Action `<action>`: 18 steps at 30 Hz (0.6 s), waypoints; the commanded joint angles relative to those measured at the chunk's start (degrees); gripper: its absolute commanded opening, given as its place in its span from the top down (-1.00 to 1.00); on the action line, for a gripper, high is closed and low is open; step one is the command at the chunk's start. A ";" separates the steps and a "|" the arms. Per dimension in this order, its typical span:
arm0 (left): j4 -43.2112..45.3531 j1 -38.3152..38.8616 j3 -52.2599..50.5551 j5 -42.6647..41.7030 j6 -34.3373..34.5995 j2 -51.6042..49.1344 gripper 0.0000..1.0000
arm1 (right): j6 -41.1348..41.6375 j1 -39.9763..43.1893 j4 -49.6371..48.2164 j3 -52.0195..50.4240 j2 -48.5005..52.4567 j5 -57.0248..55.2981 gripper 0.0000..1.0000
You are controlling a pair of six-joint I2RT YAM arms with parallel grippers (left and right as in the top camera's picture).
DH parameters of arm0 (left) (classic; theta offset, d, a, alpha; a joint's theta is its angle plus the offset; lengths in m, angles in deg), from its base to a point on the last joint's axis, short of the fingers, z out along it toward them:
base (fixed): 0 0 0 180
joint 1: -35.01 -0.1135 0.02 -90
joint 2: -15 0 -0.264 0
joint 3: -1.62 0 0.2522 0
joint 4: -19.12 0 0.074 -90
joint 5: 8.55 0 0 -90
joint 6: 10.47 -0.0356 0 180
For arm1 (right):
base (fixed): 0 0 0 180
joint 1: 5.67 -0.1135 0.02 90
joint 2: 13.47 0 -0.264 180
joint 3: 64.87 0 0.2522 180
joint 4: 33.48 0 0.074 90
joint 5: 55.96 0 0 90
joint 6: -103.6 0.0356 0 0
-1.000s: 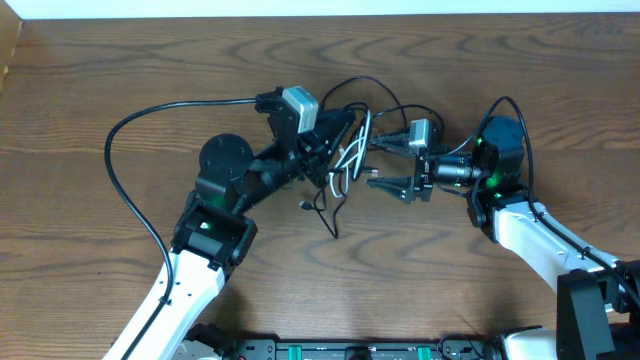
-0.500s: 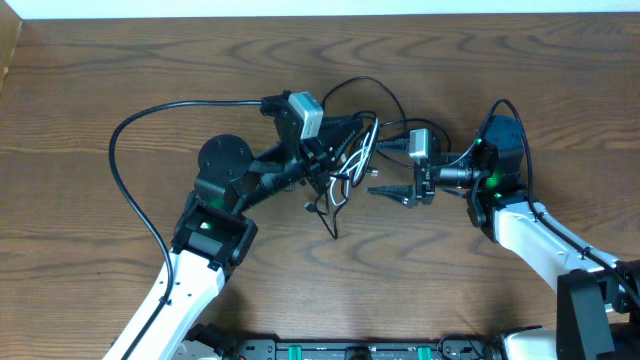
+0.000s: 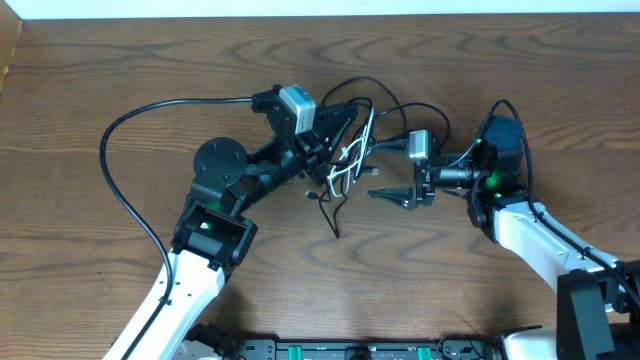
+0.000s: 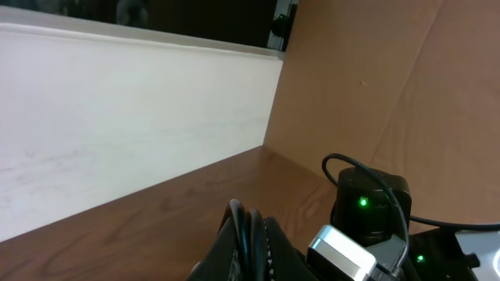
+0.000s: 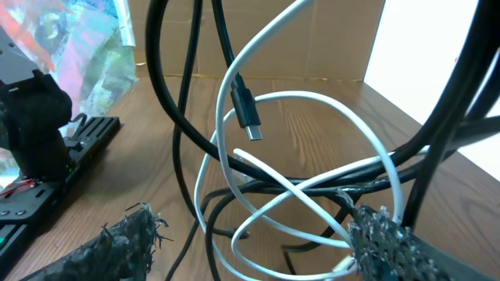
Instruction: Untangle cables
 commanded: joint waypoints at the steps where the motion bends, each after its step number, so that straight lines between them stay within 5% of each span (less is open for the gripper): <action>1: 0.63 -0.26 0.37 0.28 0.81 0.09 0.85 | -1.60 -0.81 0.07 0.04 -0.20 0.74 -0.58; 18: 0.02 -0.24 0.37 -10.29 0.76 0.07 0.85 | -1.99 -1.09 0.09 0.04 -0.20 -0.20 -0.58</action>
